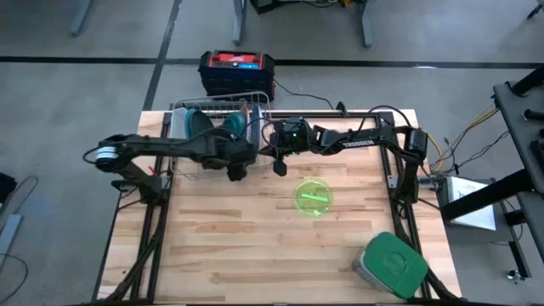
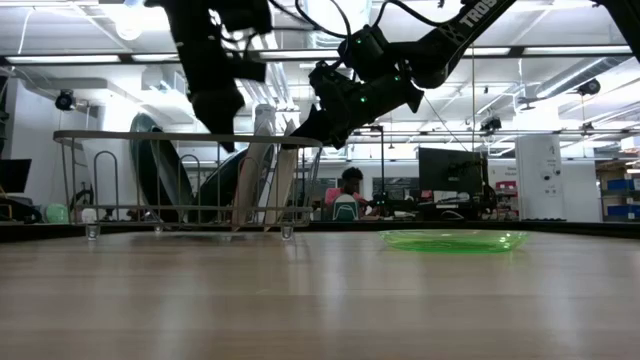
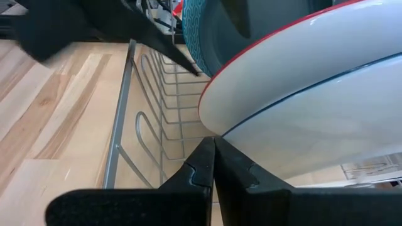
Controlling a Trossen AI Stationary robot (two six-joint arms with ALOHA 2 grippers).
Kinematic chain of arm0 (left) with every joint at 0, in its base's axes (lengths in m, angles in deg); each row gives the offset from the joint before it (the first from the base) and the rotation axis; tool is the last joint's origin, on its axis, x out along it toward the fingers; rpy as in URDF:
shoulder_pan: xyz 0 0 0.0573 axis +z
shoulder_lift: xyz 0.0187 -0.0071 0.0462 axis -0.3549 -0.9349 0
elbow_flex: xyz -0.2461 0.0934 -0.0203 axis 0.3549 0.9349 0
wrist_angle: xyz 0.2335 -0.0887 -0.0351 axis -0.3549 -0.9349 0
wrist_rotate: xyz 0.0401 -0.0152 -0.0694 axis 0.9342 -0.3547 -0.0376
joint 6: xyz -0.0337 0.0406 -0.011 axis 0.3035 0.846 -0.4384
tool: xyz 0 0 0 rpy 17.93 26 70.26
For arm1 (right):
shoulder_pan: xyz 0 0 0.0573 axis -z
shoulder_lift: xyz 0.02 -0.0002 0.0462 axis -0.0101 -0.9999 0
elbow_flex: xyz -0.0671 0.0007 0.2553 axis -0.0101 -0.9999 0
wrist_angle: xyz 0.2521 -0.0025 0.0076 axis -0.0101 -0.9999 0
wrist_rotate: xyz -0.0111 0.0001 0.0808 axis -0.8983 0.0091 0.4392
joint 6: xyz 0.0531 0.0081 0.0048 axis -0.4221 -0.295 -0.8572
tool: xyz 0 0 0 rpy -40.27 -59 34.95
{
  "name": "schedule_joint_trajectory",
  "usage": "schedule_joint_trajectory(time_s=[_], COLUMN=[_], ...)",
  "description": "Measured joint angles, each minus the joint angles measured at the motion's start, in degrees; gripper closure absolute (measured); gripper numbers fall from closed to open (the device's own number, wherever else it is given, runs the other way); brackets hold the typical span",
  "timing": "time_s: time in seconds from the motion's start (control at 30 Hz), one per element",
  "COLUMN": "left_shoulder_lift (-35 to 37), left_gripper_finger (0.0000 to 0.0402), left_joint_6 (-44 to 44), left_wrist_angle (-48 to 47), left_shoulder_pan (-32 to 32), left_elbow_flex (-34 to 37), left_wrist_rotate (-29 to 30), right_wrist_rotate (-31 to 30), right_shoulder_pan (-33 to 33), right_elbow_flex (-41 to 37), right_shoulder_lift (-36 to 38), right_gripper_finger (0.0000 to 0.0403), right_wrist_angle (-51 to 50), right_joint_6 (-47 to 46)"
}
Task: Sort dishes
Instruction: Put the green plate into the dish rack
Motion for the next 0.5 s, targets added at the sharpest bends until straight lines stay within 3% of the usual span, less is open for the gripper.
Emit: schedule_joint_trajectory(time_s=[0.23, 0.5], left_shoulder_lift=[11.23, 12.64], left_gripper_finger=[0.0172, 0.0172], left_joint_6=[6.87, 5.13], left_wrist_angle=[14.32, 28.81], left_shoulder_pan=[-0.33, -0.29], left_elbow_flex=[9.87, 19.52], left_wrist_rotate=[-11.76, -6.75], right_wrist_rotate=[0.02, 0.14], right_shoulder_pan=[-0.01, -0.02], right_elbow_flex=[0.0, -0.07], right_shoulder_lift=[0.0, 0.0], right_gripper_finger=[0.0403, 0.0403], right_wrist_angle=[0.04, 0.36], right_joint_6=[-0.03, -0.48])
